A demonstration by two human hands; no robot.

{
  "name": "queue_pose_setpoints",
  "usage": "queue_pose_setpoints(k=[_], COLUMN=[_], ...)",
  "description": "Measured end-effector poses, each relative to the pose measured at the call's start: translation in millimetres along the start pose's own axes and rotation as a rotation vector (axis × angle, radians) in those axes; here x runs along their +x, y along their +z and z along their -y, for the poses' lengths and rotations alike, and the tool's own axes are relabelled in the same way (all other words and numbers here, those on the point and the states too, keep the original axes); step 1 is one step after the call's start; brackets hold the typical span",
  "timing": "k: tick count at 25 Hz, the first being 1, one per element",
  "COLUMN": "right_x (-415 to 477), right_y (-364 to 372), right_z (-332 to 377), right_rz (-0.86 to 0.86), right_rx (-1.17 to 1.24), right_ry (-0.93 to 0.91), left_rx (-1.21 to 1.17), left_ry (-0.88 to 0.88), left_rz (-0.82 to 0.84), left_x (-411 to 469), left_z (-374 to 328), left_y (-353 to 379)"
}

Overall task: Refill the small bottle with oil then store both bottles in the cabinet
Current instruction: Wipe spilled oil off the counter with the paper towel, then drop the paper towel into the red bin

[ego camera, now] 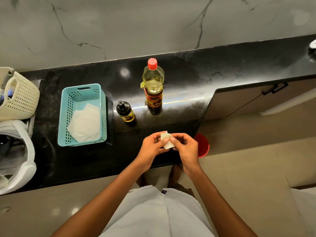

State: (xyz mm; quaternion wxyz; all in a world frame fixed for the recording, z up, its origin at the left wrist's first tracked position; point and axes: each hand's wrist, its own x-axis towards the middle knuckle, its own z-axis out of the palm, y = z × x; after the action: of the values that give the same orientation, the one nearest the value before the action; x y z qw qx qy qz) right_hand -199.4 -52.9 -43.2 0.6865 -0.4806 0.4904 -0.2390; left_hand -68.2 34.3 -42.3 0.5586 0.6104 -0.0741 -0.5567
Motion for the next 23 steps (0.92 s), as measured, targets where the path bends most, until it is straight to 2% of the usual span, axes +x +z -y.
queue_pose_setpoints(k=[3, 7, 10, 13, 16, 18, 21, 23], right_x=[5, 18, 26, 30, 28, 23, 13, 6], right_y=[-4, -14, -18, -19, -20, -19, -20, -27], right_z=[0, 10, 23, 31, 31, 32, 33, 28], right_rz=[0.015, 0.157, 0.158, 0.113, 0.077, 0.012, -0.102, -0.147], right_rx=[-0.058, -0.038, -0.063, -0.150, -0.268, -0.303, -0.362, -0.538], right_ry=[-0.030, 0.066, 0.039, -0.056, -0.162, -0.240, -0.422, -0.550], left_rx=[0.097, 0.036, -0.046, -0.156, -0.056, -0.069, -0.211, -0.243], left_ry=[0.022, 0.008, -0.021, -0.072, -0.029, -0.045, -0.100, -0.114], left_rz=[-0.110, -0.132, -0.125, -0.073, -0.108, -0.149, -0.185, -0.166], left_x=[2, 5, 8, 6, 8, 14, 22, 24], left_z=[-7, -14, -17, -24, -24, -22, -18, -16], left_y=[6, 15, 13, 16, 21, 27, 47, 68])
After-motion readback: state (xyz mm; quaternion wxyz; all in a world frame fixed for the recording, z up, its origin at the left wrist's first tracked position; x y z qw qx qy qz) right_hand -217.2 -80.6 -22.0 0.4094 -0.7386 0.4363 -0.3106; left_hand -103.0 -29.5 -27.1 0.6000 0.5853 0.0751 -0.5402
